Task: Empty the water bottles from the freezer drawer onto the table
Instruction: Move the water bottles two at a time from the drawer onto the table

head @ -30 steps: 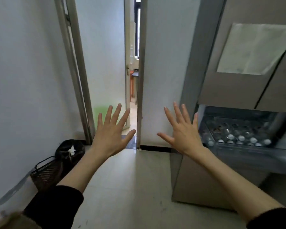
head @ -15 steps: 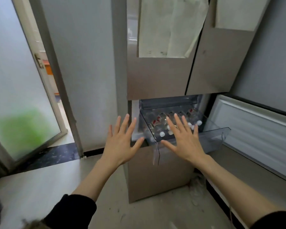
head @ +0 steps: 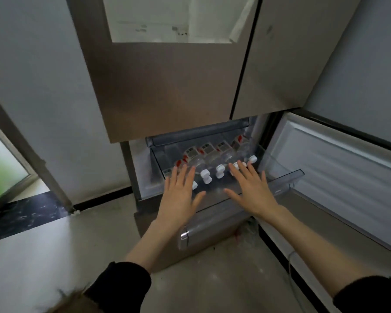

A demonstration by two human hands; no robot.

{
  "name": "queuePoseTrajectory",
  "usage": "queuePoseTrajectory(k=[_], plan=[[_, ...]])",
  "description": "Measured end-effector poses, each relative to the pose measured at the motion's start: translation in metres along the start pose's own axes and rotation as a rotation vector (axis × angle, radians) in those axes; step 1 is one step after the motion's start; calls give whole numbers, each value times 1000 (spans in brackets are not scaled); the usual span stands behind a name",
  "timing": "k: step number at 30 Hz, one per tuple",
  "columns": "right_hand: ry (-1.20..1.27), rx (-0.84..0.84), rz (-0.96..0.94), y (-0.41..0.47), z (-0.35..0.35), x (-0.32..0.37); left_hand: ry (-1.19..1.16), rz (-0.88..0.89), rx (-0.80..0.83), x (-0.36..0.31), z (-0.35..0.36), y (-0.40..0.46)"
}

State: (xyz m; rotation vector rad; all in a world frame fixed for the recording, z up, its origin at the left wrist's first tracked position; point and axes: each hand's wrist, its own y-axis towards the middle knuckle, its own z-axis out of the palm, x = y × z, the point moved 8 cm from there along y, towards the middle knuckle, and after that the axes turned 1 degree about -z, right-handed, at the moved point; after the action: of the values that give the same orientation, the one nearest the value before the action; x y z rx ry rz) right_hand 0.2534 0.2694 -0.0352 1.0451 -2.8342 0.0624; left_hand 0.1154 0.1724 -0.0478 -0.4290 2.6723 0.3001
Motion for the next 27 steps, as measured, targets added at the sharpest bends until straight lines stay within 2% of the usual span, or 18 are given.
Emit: queuePoseTrajectory(k=[3,5,8,13,15,18,22,24,27], plan=[[58,43,-12,39,15,-19,-46,-39,24,-3,24,29],[200,60,-2,65,22,-32,-96,-79,31,-1,39,52],[404,98,30,97,33,-50,-310,-195,18,8,56,86],[521,260,74,147,73,-74,-678,-642,53,28,104,118],[537,325,106,163,88,-78,-734,-753,49,34,120,125],[576,416,151,180,109,-76,-824,-878,-23,41,132,134],[928,525,382,189,133,-74,-1074,-1030,-146,44,147,138],[996,557,434,190,137,-76,-1129,-1056,-197,45,147,138],[1063,572,464,188,138,-79,-1075,-1090,-252,54,141,129]])
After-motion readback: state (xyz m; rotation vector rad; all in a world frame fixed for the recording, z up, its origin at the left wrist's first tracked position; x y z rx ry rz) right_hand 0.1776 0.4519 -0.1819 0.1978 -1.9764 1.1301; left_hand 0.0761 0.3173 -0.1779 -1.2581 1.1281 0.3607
